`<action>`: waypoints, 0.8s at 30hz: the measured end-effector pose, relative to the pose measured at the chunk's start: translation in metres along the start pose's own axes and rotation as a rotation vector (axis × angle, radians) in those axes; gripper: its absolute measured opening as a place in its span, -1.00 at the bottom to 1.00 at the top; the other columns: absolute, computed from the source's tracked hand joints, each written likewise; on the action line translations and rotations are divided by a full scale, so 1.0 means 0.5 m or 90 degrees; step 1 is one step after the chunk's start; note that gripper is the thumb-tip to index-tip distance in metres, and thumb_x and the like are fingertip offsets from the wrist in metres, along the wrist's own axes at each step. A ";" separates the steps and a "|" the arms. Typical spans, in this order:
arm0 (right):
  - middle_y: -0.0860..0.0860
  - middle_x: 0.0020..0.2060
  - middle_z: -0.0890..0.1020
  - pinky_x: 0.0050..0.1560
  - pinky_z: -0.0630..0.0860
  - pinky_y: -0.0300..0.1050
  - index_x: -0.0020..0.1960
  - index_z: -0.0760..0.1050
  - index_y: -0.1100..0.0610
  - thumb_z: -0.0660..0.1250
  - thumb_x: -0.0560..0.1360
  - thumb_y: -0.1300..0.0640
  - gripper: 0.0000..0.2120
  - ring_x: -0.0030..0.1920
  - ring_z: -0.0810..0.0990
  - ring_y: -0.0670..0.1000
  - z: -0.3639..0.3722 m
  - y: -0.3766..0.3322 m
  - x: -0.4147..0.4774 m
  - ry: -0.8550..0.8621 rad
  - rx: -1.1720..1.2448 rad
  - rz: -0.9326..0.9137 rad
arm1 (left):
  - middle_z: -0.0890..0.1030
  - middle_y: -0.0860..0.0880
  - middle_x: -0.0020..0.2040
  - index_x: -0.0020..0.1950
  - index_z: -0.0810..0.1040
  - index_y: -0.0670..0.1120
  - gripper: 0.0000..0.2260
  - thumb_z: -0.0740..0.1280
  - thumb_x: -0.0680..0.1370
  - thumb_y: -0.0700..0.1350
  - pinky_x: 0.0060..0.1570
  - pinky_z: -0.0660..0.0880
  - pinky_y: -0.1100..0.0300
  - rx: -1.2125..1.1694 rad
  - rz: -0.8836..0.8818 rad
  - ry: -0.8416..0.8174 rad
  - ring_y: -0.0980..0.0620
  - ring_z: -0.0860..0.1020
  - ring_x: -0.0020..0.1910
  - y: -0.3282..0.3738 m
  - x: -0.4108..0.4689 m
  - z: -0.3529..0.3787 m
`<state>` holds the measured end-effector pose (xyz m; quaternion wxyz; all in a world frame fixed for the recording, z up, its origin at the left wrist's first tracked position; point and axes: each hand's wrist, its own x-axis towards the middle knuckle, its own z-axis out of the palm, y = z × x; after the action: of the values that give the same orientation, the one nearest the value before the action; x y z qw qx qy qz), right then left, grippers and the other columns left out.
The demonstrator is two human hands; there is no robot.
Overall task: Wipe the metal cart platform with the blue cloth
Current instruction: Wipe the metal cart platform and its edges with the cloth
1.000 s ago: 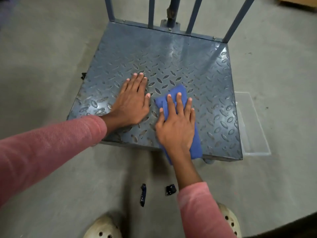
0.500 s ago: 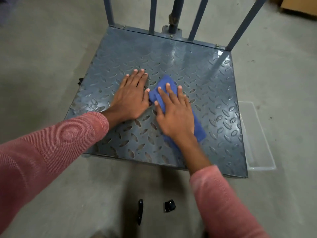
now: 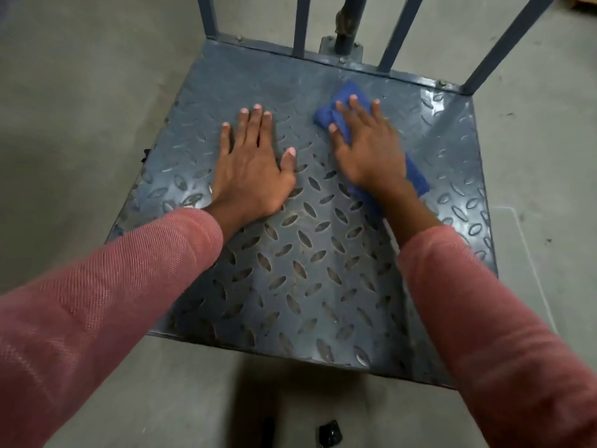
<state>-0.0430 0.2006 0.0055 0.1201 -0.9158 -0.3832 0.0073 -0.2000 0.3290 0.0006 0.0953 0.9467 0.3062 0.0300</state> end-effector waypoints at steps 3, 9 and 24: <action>0.08 0.61 0.16 0.57 0.03 0.16 0.61 0.16 0.03 -0.01 0.67 -0.15 -0.45 0.59 0.04 0.27 0.007 0.007 0.079 0.022 -0.025 0.141 | -0.09 -0.14 0.71 0.70 -0.09 -0.18 -0.26 -0.07 0.66 0.26 0.65 -0.18 -0.12 0.001 -0.032 0.018 -0.09 -0.15 0.69 0.002 0.002 0.002; -0.05 0.59 0.20 0.58 0.03 0.07 0.58 0.24 -0.08 0.11 0.67 -0.14 -0.50 0.61 0.04 0.15 0.017 -0.081 0.143 -0.105 0.071 -0.199 | -0.10 -0.25 0.69 0.68 -0.10 -0.26 -0.12 -0.08 0.60 0.36 0.63 -0.22 -0.18 0.018 -0.135 0.036 -0.18 -0.15 0.68 0.009 0.010 0.007; -0.13 0.60 0.13 0.57 -0.08 -0.01 0.58 0.22 -0.13 0.17 0.67 -0.10 -0.52 0.62 -0.08 0.08 0.044 -0.279 0.262 -0.258 0.102 -0.315 | -0.15 -0.44 0.63 0.63 -0.11 -0.39 -0.03 -0.02 0.53 0.35 0.55 -0.17 -0.39 -0.033 -0.291 0.079 -0.42 -0.17 0.63 0.016 0.014 0.011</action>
<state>-0.0505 0.3923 0.0262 0.1113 -0.7625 -0.6084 0.1901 -0.1891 0.3258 -0.0031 0.1051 0.8464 0.5169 0.0734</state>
